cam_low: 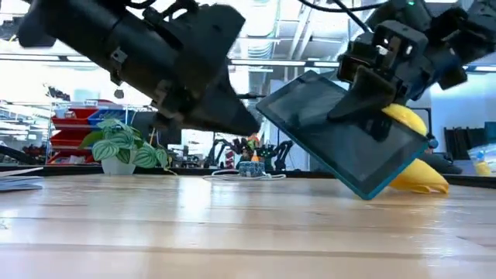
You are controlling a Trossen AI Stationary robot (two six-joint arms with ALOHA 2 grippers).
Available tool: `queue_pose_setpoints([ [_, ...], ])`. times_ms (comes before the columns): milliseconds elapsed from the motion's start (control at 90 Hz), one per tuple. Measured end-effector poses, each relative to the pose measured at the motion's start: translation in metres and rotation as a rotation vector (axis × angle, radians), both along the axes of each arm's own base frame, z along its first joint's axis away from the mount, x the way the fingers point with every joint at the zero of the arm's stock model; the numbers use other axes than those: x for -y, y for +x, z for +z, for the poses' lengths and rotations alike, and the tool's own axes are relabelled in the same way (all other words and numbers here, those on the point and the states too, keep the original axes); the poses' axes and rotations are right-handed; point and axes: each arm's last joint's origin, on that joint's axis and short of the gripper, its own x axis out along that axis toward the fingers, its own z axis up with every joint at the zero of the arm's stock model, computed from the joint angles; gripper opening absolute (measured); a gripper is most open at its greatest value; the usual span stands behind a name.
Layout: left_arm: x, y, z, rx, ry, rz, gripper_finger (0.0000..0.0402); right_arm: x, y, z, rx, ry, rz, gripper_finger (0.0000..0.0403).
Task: Apply microfiber cloth
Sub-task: Wipe the back of the tablet with the yellow microfiber cloth
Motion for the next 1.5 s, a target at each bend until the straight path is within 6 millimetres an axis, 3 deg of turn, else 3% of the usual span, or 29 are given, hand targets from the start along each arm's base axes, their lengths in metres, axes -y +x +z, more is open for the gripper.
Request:
queue_pose_setpoints([
  [200, -0.019, -0.032, -0.009, 0.255, -0.071, -0.015, 0.0062, -0.003, -0.001, 0.003, 0.086, -0.036, -0.007, 0.0023],
  [322, -0.026, -0.037, -0.006, 0.324, -0.073, -0.014, 0.008, -0.003, 0.001, 0.012, 0.195, -0.063, -0.004, 0.0023],
  [700, -0.039, -0.001, 0.019, 0.352, 0.033, -0.128, 0.0196, -0.011, 0.002, 0.02, 0.296, -0.168, -0.007, 0.0023],
  [978, -0.05, 0.015, 0.028, 0.347, 0.055, -0.1, 0.0199, -0.014, 0.002, 0.023, 0.321, -0.183, -0.015, 0.0025],
  [1500, -0.045, 0.047, 0.056, 0.314, 0.107, -0.152, 0.0188, -0.015, 0.002, 0.022, 0.316, -0.182, -0.003, 0.0024],
])
